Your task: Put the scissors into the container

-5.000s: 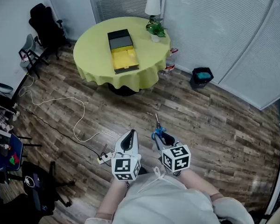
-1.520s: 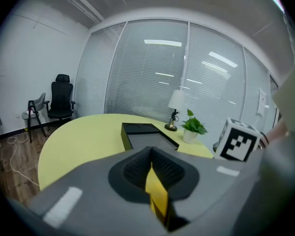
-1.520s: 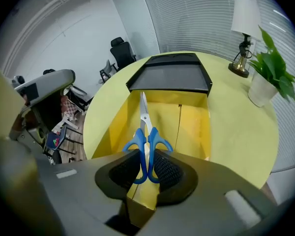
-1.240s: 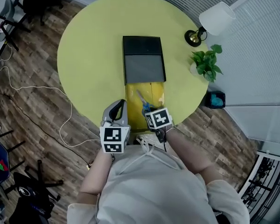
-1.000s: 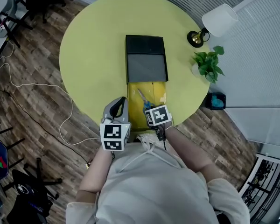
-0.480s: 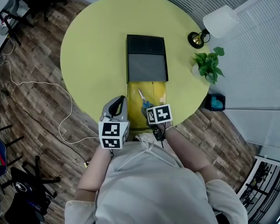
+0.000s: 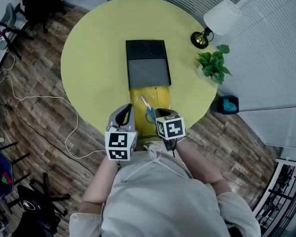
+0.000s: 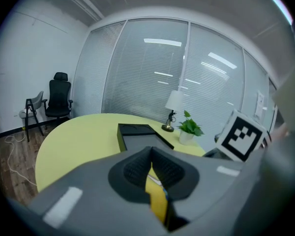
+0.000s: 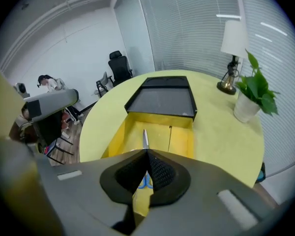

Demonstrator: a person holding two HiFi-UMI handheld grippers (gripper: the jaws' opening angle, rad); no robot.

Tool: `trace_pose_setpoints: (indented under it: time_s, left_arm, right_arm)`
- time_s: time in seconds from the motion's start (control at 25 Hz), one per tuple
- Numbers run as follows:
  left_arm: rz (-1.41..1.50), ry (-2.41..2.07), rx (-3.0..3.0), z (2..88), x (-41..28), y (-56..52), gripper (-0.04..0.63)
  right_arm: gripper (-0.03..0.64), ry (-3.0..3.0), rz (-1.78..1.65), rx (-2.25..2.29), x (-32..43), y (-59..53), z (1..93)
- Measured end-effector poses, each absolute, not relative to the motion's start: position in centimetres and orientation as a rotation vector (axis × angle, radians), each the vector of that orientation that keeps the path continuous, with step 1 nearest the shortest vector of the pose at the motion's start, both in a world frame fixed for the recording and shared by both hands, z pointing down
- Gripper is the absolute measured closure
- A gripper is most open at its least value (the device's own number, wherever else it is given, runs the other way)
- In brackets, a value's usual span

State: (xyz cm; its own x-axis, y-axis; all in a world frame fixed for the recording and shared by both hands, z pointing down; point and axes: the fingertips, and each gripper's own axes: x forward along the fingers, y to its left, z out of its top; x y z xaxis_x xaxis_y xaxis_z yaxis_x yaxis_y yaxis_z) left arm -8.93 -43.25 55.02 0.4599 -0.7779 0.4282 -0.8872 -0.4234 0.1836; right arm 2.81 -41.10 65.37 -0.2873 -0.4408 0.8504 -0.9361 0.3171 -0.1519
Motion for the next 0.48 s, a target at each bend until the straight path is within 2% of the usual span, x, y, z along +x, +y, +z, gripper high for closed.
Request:
trace_pose_setpoints:
  time_s: [0.48]
  left_arm:
    - [0.324, -1.498, 2.476, 48.0, -7.7, -43.6, 0.589]
  right_arm:
    - [0.618, -2.299, 0.567, 1.5, 4.2, -43.1, 52.8]
